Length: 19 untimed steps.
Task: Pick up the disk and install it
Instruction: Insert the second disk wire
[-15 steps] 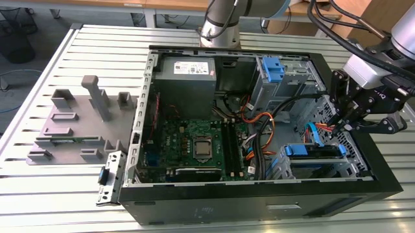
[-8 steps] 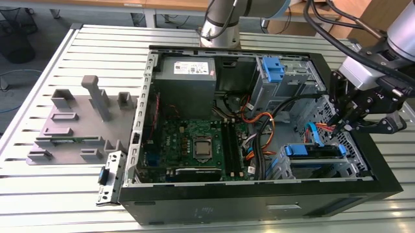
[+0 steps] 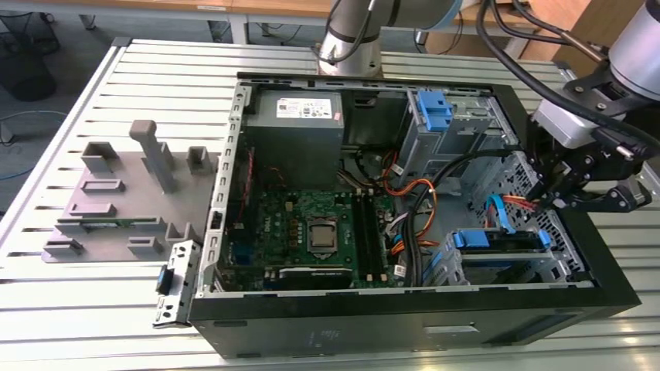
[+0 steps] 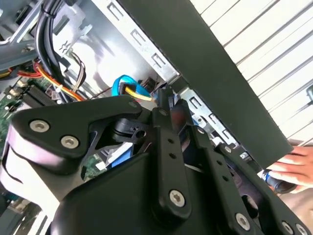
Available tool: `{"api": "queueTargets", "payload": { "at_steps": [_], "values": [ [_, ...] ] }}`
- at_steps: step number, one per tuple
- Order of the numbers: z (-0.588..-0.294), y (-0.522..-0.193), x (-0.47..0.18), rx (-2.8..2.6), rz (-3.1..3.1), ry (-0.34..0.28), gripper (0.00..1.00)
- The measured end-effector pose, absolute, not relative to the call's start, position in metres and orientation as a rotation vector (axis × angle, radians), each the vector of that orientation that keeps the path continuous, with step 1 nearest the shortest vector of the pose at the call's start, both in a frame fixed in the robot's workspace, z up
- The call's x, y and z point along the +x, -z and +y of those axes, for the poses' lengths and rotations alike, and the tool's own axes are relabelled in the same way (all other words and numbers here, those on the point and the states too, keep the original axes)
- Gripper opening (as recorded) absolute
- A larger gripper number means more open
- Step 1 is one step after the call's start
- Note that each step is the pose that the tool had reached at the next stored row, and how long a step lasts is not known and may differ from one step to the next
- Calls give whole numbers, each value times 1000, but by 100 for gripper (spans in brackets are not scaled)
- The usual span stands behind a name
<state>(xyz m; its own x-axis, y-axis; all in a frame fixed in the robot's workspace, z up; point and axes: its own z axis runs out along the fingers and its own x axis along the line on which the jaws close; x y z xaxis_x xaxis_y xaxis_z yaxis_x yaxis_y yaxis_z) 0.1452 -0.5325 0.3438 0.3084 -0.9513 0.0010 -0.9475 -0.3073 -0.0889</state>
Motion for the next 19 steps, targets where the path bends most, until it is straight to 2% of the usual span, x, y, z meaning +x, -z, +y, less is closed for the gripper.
{"api": "queueTargets", "payload": {
  "at_steps": [9,19],
  "values": [
    [-532,-352,139,-2462,1787,134,24],
    [-533,-350,136,-2483,1753,138,24]
  ]
}}
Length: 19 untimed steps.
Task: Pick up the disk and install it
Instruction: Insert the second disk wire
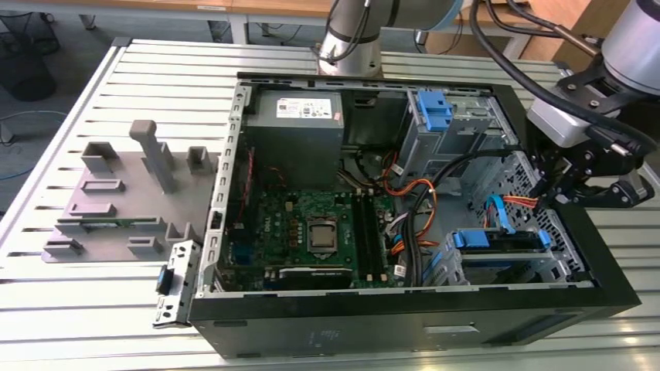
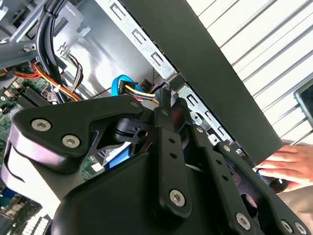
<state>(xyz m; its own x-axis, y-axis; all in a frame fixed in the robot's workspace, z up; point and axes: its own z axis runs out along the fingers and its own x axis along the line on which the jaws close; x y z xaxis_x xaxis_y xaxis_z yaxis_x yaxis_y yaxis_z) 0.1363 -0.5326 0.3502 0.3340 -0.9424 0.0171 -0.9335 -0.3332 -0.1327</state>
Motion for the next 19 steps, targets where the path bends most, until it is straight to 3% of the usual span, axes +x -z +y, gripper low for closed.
{"api": "queueTargets", "payload": {
  "at_steps": [19],
  "values": [
    [-533,-350,139,-2588,1645,123,24]
  ]
}}
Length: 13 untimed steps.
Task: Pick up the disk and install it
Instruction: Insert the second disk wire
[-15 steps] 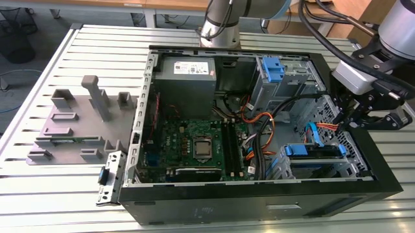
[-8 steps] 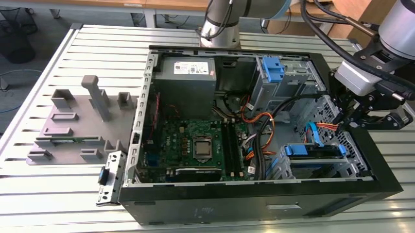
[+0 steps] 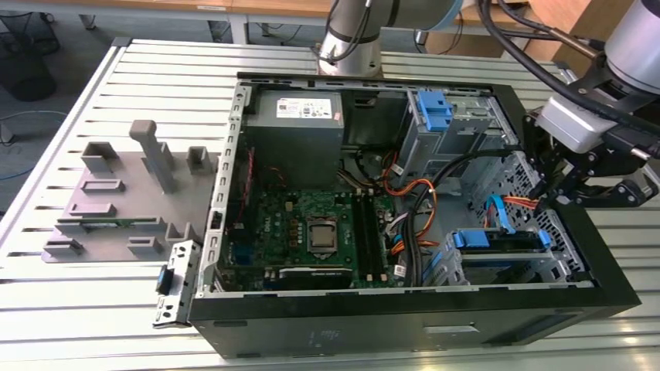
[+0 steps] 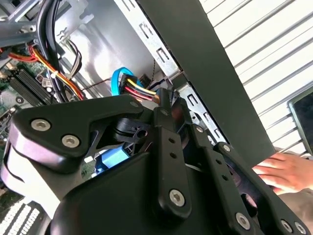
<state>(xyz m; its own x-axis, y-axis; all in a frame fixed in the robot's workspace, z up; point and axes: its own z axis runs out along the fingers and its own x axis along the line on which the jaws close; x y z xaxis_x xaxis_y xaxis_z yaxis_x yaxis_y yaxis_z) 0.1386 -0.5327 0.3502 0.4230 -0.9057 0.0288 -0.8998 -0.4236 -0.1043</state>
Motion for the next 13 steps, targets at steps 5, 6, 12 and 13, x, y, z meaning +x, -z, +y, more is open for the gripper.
{"api": "queueTargets", "payload": {
  "at_steps": [5,6,12,13],
  "values": [
    [-533,-352,141,-2608,1624,112,24],
    [-533,-353,141,-2609,1624,109,24],
    [-533,-353,144,-2610,1625,107,24],
    [-533,-353,144,-2610,1625,107,24]
  ]
}}
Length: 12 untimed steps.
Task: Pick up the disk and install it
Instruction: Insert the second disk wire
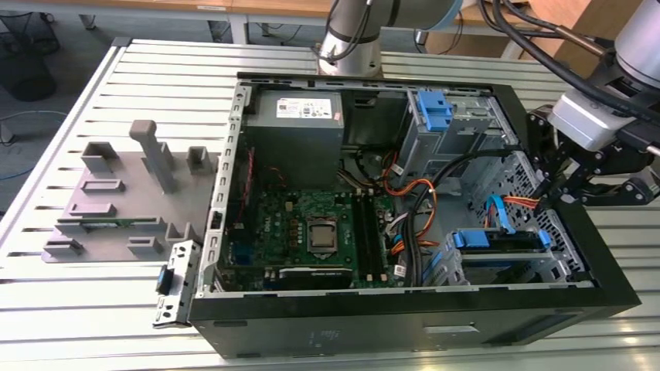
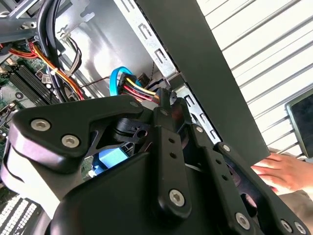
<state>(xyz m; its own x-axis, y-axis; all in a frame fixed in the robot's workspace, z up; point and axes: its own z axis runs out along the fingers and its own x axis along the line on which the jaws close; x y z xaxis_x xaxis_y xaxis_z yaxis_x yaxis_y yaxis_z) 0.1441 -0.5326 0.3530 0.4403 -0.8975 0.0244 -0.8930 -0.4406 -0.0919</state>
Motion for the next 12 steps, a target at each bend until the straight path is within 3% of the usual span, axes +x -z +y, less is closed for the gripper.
{"api": "queueTargets", "payload": {
  "at_steps": [12],
  "values": [
    [-533,-350,147,-2631,1635,88,24]
  ]
}}
